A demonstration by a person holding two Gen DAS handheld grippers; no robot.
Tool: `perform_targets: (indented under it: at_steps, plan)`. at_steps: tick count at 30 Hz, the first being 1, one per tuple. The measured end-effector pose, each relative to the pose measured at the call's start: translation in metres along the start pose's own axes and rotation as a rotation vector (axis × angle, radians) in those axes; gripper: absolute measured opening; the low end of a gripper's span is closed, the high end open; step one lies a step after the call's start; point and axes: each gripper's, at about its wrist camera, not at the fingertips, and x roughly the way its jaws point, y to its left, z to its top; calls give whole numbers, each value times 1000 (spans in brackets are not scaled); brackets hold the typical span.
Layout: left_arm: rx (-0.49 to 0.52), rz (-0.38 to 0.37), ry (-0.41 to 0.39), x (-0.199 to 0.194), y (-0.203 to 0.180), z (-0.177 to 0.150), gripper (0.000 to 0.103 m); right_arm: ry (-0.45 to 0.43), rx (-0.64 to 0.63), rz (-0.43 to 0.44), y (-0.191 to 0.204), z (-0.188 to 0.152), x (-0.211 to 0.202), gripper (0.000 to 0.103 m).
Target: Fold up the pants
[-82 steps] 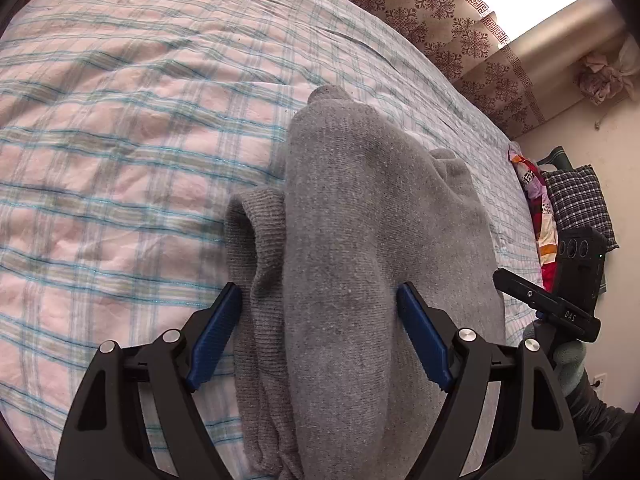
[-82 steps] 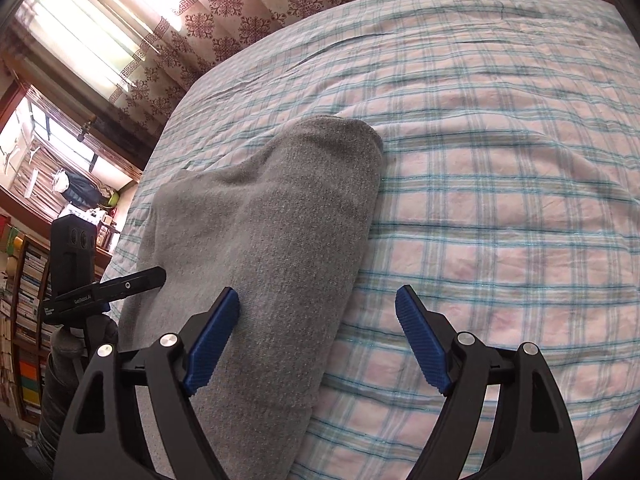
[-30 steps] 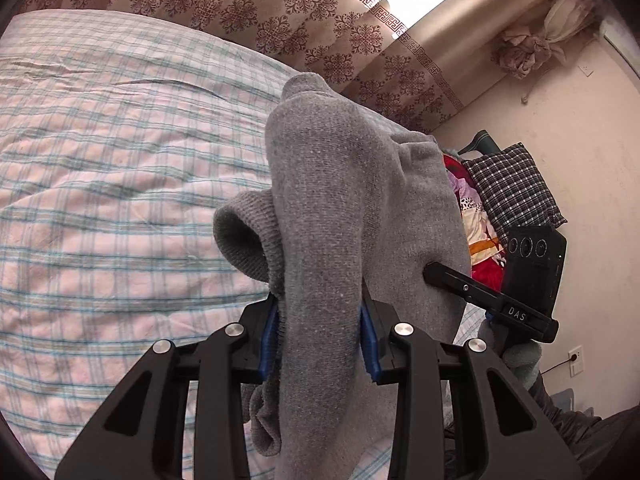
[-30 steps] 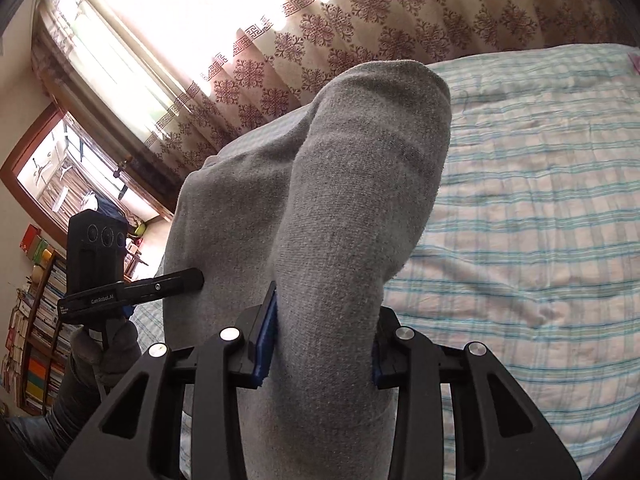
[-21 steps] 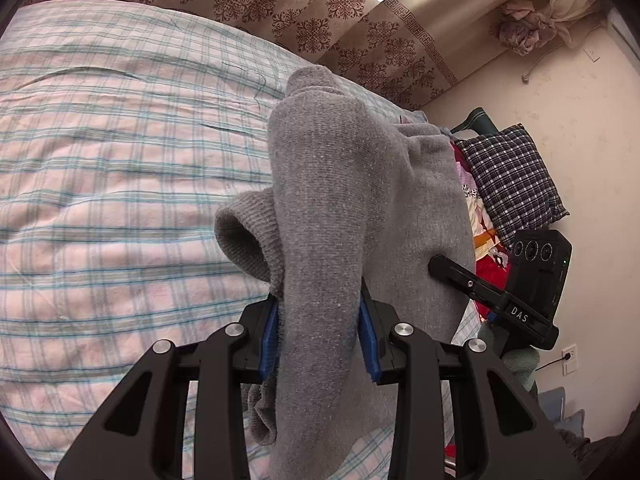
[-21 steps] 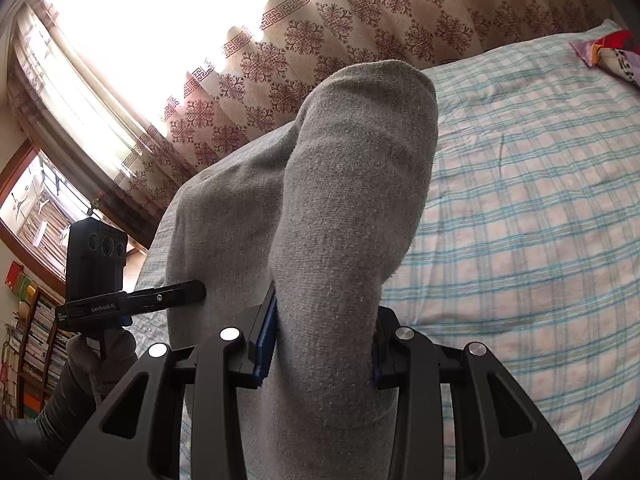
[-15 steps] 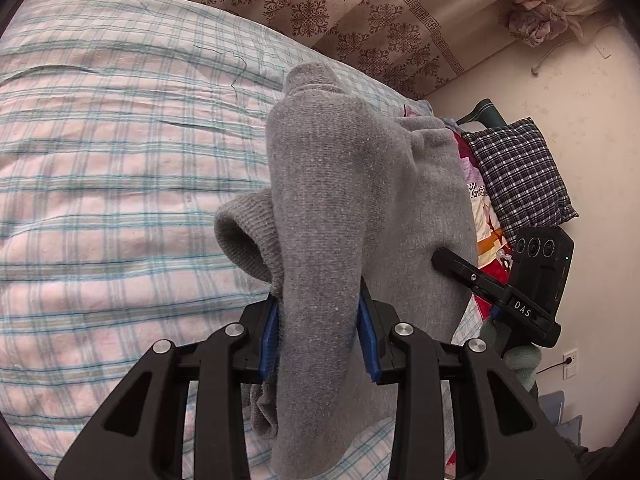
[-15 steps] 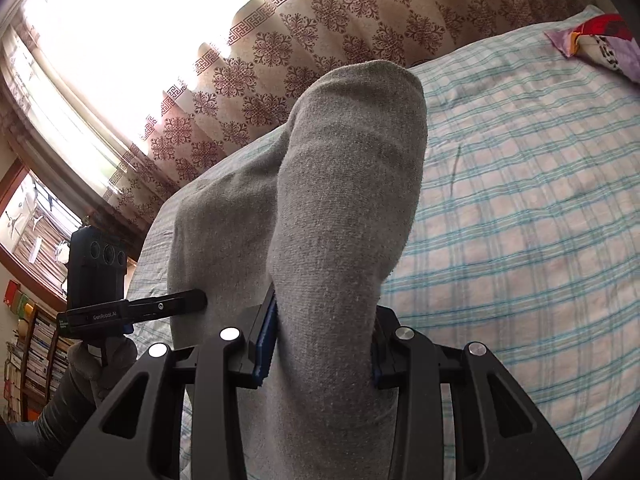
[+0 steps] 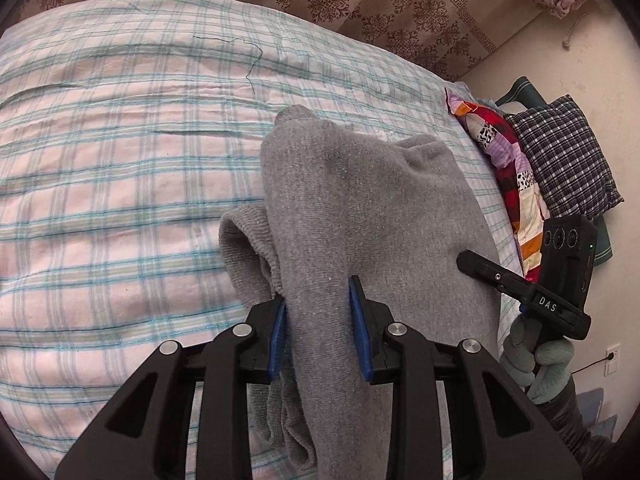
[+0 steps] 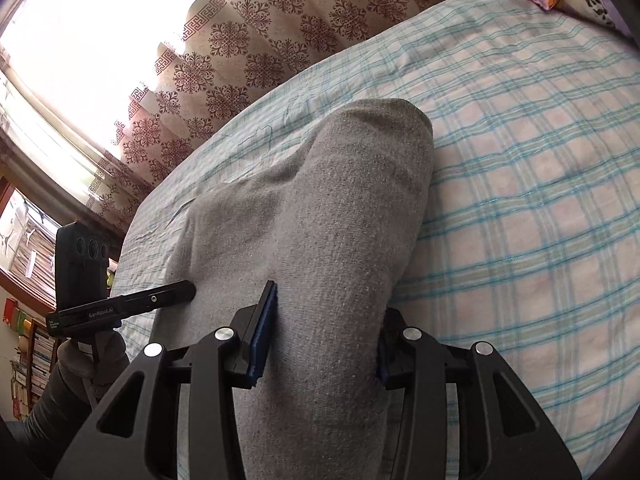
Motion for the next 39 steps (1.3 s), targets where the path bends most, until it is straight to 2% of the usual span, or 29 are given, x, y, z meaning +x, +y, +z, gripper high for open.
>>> perform_targets:
  at_steps: [1,4,12,15,18,22,27,32,35,39]
  plan:
    - [20,22,-6,0,-3,-1,32,-6,-9,-19,3,-1,-2,45]
    - [75,102,-25,-3,-12,-5,37,-39,-29,-119,10,-6,-13,61]
    - [222,279,-98,-40,-44,-36,38,-129,-171,-284,43,-39,-60,61]
    - [284,311,-115,-52,-61,-54,38,-124,-246,-306,59,-62,-68,61]
    - [340,330,-110,-57,-75,-75,40,-106,-264,-313,67,-82,-71,61]
    - [418,373,-105,-52,-92,-105,52,-68,-276,-328,70,-104,-69,61]
    - [480,444,-98,-35,-98,-126,54,-15,-307,-392,69,-118,-56,61]
    - [450,501,-107,-18,-92,-132,60,2,-261,-396,56,-122,-45,66]
    - [380,493,-107,-16,-86,-130,62,-2,-201,-387,51,-123,-45,67]
    - [349,523,-114,-17,-85,-129,70,-8,-226,-417,59,-125,-48,67]
